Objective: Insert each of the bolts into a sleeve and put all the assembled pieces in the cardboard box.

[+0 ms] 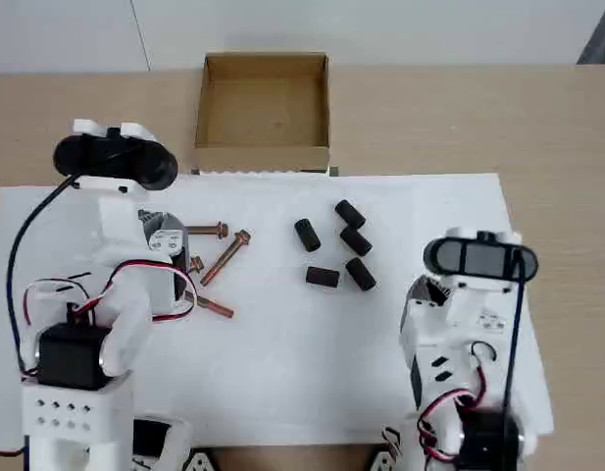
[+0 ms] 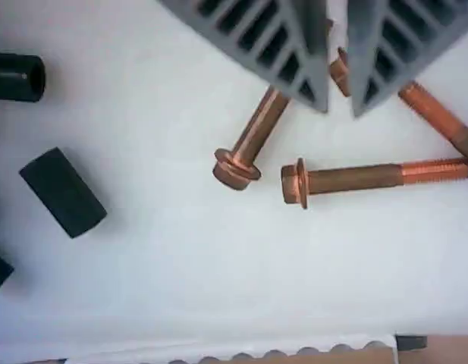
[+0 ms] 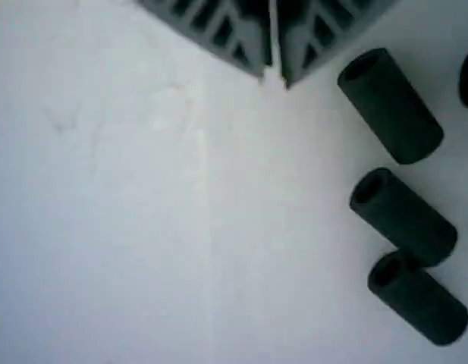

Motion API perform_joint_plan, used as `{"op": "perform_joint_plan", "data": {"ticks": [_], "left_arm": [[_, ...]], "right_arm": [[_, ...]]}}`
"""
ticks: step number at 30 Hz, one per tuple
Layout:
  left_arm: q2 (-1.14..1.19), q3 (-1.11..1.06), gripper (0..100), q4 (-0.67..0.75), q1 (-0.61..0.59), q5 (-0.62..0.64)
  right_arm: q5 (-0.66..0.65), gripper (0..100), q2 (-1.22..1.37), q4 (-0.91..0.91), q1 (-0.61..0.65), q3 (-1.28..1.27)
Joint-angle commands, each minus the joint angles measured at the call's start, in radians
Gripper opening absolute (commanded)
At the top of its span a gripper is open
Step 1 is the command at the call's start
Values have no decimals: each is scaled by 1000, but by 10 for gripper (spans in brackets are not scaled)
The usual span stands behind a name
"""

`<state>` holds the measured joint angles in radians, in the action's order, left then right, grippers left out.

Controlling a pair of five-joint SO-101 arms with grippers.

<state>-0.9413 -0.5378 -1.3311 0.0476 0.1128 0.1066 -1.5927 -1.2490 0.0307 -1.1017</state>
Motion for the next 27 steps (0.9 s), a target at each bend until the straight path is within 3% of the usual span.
{"op": "perform_joint_plan", "data": {"ticks": [1,14,19,25,27], "left_arm": [[58,81,6,-20,-5,6],[480,364,6,-233,-5,6],[609,378,6,-238,-14,0],[755,420,6,-222,-141,-9],[799,429,6,-224,-181,-75]], "right_arm": [[-8,3,203,-4,1,155],[-29,4,817,-5,7,497],[-166,4,983,-53,7,640],[-328,4,1199,-128,5,801],[-365,4,1268,-133,7,842]]}}
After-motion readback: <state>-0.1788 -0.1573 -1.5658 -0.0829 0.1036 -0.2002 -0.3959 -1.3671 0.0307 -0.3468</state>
